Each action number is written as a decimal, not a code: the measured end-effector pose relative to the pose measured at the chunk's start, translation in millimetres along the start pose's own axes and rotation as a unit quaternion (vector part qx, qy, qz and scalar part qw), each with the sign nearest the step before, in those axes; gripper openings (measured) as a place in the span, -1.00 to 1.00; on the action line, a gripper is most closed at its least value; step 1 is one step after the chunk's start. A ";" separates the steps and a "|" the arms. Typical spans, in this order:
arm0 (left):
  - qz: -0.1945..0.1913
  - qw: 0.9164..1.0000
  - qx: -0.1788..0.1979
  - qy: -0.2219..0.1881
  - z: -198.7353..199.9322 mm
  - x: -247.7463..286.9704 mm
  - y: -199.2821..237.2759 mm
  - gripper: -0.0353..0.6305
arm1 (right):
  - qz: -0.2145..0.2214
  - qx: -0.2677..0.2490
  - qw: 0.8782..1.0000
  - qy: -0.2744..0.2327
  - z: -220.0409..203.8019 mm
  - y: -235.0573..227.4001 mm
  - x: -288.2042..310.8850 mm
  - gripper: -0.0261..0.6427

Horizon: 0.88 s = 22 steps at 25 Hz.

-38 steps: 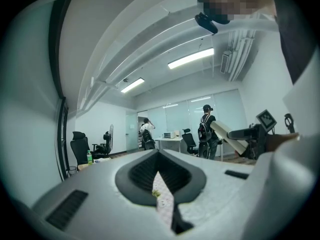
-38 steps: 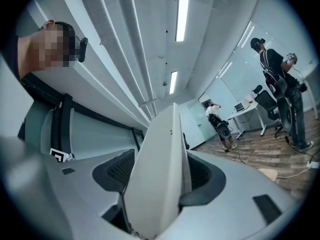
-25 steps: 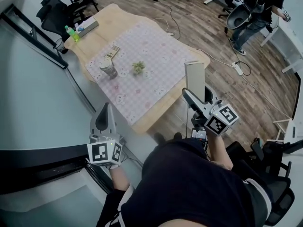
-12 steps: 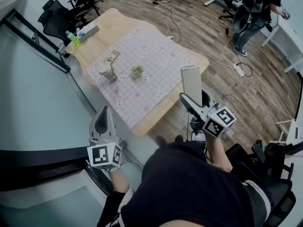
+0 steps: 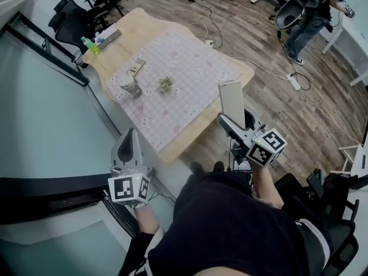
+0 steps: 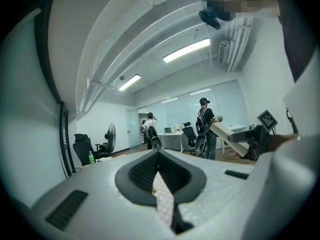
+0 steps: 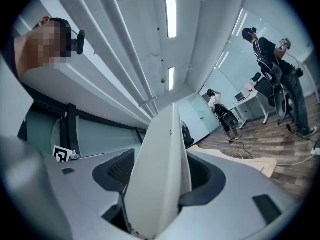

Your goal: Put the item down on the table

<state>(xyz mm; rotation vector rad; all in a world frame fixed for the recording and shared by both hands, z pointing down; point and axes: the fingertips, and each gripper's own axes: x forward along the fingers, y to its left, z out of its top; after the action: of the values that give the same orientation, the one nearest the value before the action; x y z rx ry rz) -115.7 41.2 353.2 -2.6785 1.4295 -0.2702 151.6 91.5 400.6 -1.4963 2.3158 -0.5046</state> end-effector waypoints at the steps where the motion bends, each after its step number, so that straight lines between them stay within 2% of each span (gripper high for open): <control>1: 0.000 1.000 0.001 0.001 0.5 0.6 -3.4 -0.91 | 0.001 0.004 1.000 0.001 -1.2 -1.6 -2.8 -0.03; 6: 0.003 1.000 0.009 -0.006 2.4 -3.6 -21.8 -0.91 | 0.002 0.015 1.000 0.007 -7.3 -8.7 -20.7 -0.03; 10: -0.002 1.000 0.017 0.008 -3.0 -3.6 -32.9 -0.91 | -0.006 0.029 1.000 0.012 -13.9 -19.1 -32.2 -0.03; 17: 0.000 1.000 0.004 0.026 -18.5 5.3 -28.8 -0.91 | -0.013 0.034 0.999 0.026 -25.6 -29.4 -29.0 -0.03; 22: -0.018 1.000 0.001 0.018 -22.9 30.2 -20.3 -0.91 | -0.020 0.021 0.999 0.027 -23.4 -32.5 -13.5 -0.03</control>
<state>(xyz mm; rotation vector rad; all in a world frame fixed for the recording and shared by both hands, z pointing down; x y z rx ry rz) -87.2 27.4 382.4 -2.7146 1.3905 -0.3240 172.0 94.0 437.5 -1.5294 2.3060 -0.6074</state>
